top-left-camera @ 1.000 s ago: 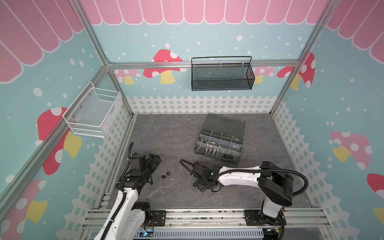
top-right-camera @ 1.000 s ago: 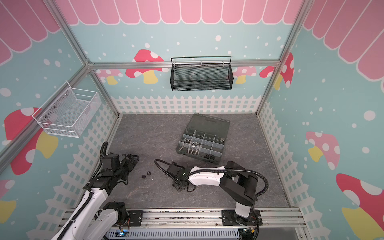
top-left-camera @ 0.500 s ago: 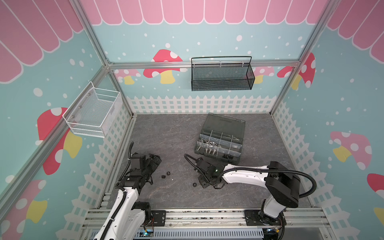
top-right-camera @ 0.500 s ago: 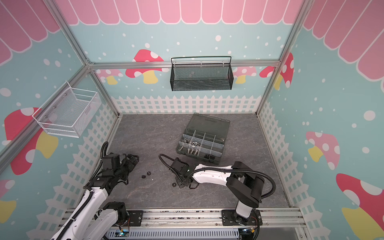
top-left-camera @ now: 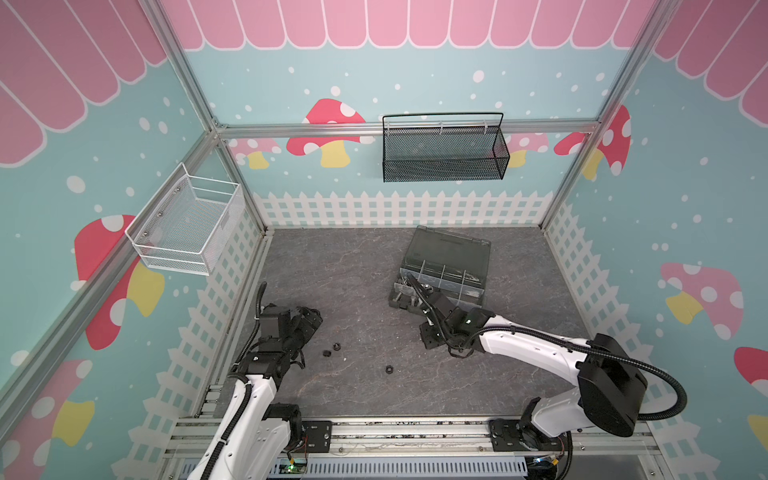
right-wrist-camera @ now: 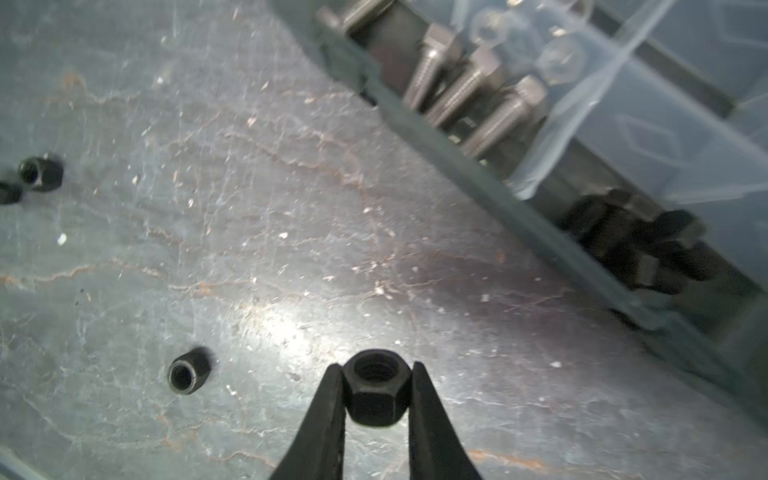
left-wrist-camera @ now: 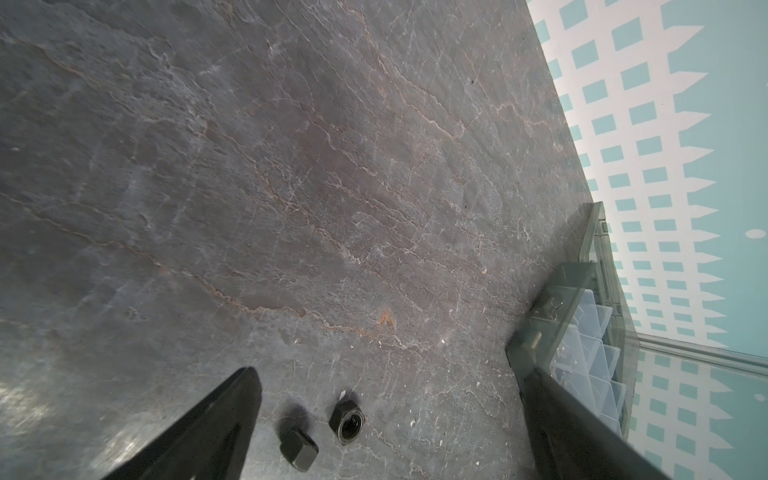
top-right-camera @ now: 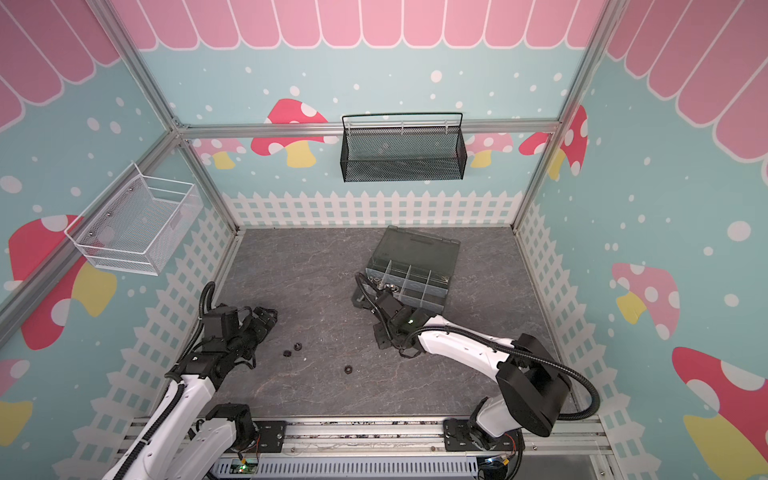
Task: Sort the screws and nuts into containers
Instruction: 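Lift the black hex nut with the right gripper and carry it to the organizer, then lower the black nut into the black-parts compartment and open the right gripper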
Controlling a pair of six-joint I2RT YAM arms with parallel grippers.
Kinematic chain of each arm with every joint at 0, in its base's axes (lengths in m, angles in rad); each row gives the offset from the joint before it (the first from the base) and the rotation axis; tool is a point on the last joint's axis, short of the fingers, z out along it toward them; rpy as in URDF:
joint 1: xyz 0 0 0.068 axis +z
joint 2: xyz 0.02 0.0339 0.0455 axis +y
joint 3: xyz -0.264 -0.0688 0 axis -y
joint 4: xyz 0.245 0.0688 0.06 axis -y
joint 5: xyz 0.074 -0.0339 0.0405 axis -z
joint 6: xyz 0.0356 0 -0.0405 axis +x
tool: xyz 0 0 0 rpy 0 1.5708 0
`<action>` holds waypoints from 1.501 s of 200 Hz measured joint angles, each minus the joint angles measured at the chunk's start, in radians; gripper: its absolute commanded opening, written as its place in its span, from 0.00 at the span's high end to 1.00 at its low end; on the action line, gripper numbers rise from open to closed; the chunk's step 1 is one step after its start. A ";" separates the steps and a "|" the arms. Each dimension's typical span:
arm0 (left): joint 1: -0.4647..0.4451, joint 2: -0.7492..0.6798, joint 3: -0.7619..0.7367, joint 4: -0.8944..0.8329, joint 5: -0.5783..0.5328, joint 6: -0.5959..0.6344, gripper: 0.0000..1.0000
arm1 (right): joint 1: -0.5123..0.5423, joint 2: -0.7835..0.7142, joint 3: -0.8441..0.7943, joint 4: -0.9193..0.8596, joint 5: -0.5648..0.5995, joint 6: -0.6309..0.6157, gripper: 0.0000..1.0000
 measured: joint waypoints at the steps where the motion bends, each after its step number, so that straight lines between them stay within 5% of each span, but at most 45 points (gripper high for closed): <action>1: 0.000 0.000 0.000 0.000 0.000 0.000 0.00 | -0.002 -0.002 0.000 0.000 0.000 0.000 1.00; 76: 0.000 0.000 0.013 -0.006 0.000 0.003 0.00 | -0.229 -0.049 0.045 0.001 -0.003 -0.097 1.00; 137: 0.000 0.010 0.016 -0.006 0.000 0.003 0.00 | -0.370 0.108 0.184 0.037 -0.051 -0.177 1.00; 229: 0.000 0.009 0.016 -0.006 -0.003 0.003 0.00 | -0.437 0.343 0.293 0.058 -0.089 -0.217 1.00; 300: 0.000 0.010 0.016 -0.006 -0.009 0.011 0.00 | -0.448 0.402 0.308 0.058 -0.092 -0.226 0.80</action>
